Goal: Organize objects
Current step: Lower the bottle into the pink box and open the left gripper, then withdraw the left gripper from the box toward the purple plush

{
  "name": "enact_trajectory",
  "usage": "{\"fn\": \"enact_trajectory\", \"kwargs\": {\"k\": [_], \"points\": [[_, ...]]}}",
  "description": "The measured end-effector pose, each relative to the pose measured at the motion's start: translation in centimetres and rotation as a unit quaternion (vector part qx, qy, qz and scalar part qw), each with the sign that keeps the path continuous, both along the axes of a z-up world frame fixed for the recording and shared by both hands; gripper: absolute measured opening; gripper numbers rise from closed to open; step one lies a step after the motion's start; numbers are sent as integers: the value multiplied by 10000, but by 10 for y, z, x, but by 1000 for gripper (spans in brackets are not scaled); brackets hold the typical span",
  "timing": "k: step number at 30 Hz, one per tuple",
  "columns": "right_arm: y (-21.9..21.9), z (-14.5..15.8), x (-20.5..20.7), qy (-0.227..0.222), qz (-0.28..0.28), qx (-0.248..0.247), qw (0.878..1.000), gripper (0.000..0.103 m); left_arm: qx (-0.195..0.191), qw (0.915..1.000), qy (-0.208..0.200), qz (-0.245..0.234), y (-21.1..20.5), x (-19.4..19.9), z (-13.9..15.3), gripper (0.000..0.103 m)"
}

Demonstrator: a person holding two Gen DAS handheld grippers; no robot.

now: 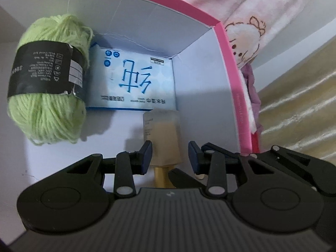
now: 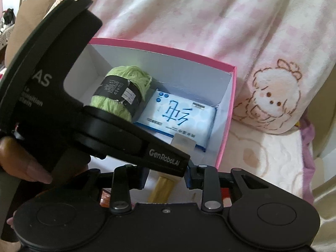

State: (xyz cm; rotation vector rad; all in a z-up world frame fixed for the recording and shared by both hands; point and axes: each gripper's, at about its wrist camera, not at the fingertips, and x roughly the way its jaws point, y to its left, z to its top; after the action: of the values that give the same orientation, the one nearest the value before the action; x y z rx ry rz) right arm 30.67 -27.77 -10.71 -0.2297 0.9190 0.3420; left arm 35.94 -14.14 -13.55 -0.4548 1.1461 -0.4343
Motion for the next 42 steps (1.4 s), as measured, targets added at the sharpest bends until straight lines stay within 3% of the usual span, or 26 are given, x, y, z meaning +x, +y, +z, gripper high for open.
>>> {"fn": "enact_trajectory", "kwargs": {"k": [4, 9, 14, 17, 24, 31, 38, 42], "points": [[-9, 9, -7, 1, -91, 346, 9994, 39, 99, 9999, 18, 77, 6, -9, 12, 39], [-19, 37, -36, -128, -35, 890, 9959, 44, 639, 9970, -437, -44, 24, -38, 62, 44], [-20, 70, -72, -197, 83, 1243, 9920, 49, 932, 9929, -714, -180, 56, -77, 118, 49], [-14, 91, -93, -248, 239, 1291, 9910, 54, 1189, 9891, -797, -339, 66, -106, 147, 53], [15, 127, -143, -394, 685, 1073, 9911, 60, 1304, 9888, -614, -398, 100, -160, 183, 55], [48, 135, -180, -377, 1198, 1233, 9844, 67, 1634, 9822, -864, -328, 123, -203, 180, 59], [88, 102, -192, -165, 1457, 1345, 9800, 73, 1464, 9869, -667, -59, 151, -207, 135, 59], [105, 70, -181, 175, 1379, 1572, 9777, 73, 1547, 9853, -726, 36, 161, -195, 111, 59]]}}
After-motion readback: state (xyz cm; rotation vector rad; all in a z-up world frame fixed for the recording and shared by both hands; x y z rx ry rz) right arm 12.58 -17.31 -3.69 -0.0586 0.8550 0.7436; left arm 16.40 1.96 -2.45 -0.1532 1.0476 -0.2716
